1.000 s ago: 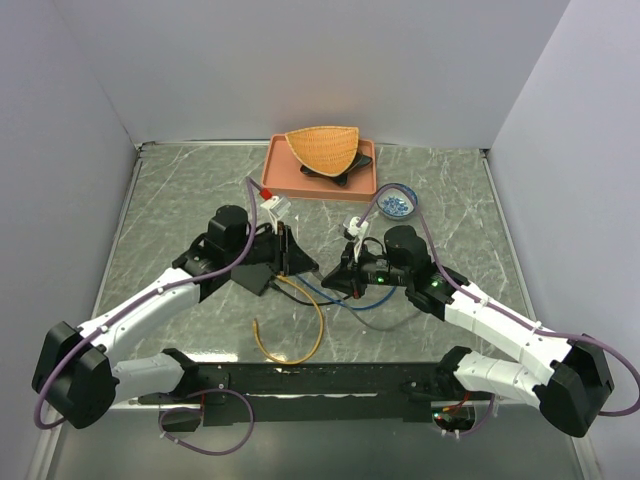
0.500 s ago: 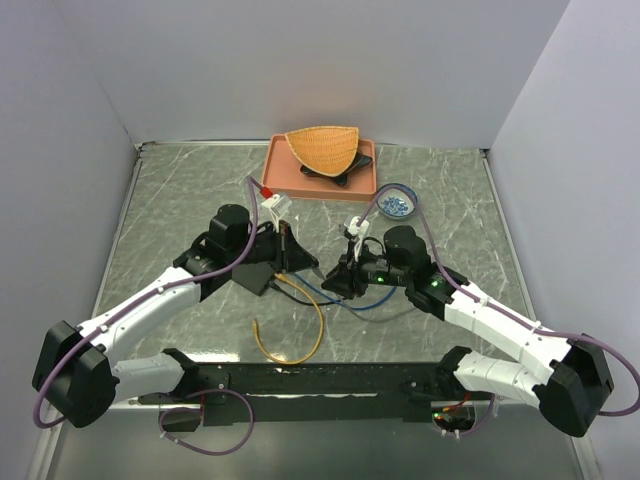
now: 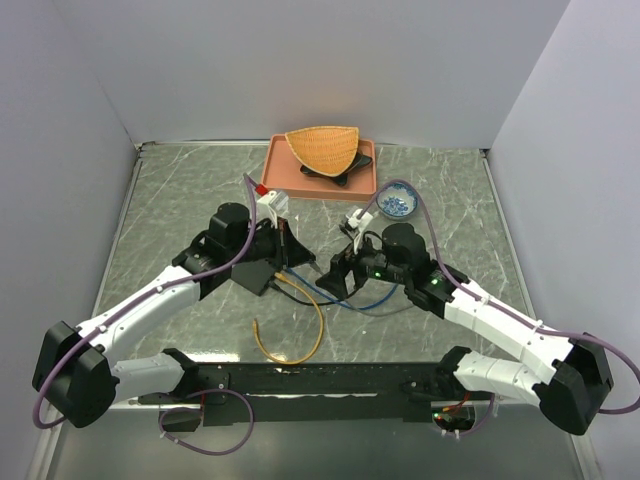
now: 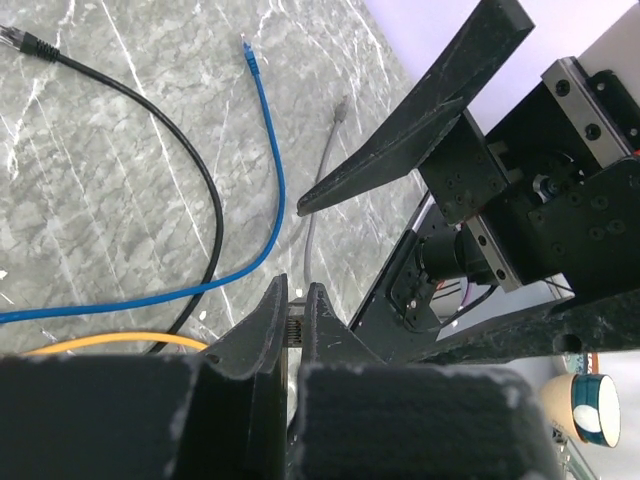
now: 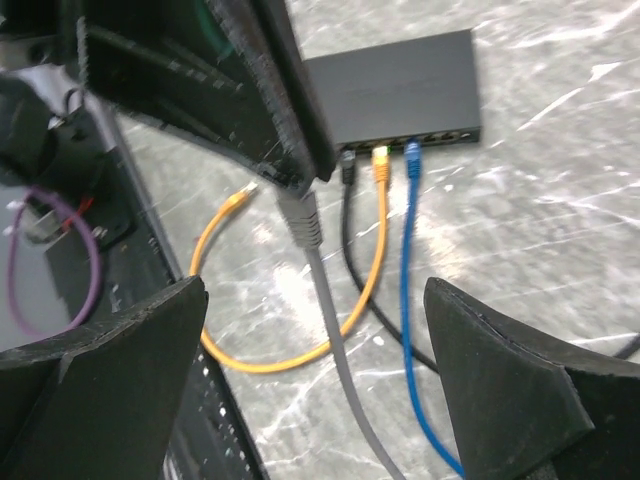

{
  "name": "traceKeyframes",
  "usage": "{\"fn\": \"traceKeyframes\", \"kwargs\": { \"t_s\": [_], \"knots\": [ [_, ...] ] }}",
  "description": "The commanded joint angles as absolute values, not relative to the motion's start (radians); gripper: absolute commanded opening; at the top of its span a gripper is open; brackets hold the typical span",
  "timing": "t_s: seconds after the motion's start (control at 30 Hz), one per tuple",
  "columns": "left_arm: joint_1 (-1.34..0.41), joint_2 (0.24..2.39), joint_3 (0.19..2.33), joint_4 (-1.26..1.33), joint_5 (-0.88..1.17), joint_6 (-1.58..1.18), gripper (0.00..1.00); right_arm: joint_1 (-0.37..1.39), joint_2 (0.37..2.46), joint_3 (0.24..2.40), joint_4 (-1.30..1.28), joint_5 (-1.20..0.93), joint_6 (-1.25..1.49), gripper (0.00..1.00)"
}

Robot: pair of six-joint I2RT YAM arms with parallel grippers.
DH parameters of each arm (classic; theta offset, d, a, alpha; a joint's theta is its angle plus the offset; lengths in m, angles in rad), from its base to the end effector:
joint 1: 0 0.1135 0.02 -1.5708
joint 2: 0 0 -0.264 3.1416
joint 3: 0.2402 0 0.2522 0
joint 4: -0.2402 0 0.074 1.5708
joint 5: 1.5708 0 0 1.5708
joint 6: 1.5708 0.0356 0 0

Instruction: Insert the plug into the switch port

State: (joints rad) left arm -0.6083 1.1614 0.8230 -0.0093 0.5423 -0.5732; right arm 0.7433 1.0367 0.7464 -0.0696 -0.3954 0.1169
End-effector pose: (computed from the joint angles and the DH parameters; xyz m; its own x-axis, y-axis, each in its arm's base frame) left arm 0.2063 -0.1660 0.2954 -0.7163 -0.0672 -0.6945 0.5942 0.4632 -0.6576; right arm 0.1656 0.1708 0.2905 -0.3613 -0.1859 -0.9137 -0.8536 0.4603 0.2439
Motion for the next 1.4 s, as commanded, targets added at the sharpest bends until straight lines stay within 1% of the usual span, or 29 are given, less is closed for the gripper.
{"fn": "traceKeyframes", "kwargs": {
  "t_s": [0.0,0.17,0.3,0.37,0.4,0.47,0.5,0.67,0.73,0.77,1.37],
  "knots": [
    [-0.607,1.172,0.88,0.003,0.522,-0.592,0.01,0.769,1.057,0.819,-0.058,-0.278,0.115,0.95],
    [-0.607,1.186,0.891,-0.043,0.509,-0.584,0.01,0.801,1.101,0.85,-0.041,-0.259,0.106,0.89],
    [-0.607,1.181,0.89,-0.035,0.509,-0.591,0.01,0.833,1.15,0.887,-0.058,-0.229,0.092,0.7],
    [-0.607,1.181,0.888,-0.035,0.506,-0.589,0.01,0.85,1.163,0.9,-0.063,-0.215,0.081,0.63],
    [-0.607,1.184,0.89,-0.04,0.503,-0.589,0.01,0.856,1.173,0.905,-0.066,-0.207,0.08,0.53],
    [-0.607,1.187,0.891,-0.041,0.505,-0.586,0.01,0.867,1.181,0.911,-0.071,-0.184,0.075,0.43],
    [-0.607,1.187,0.894,-0.044,0.505,-0.584,0.01,0.87,1.184,0.911,-0.071,-0.181,0.075,0.36],
    [-0.607,1.187,0.893,-0.046,0.505,-0.581,0.01,0.881,1.187,0.913,-0.074,-0.158,0.069,0.33],
    [-0.607,1.183,0.894,-0.051,0.503,-0.575,0.01,0.884,1.187,0.911,-0.074,-0.156,0.066,0.29],
    [-0.607,1.181,0.894,-0.051,0.502,-0.575,0.01,0.882,1.187,0.91,-0.075,-0.149,0.064,0.28],
    [-0.607,1.169,0.888,-0.049,0.502,-0.572,0.01,0.885,1.226,0.894,-0.035,-0.152,0.066,0.29]
  ]
}}
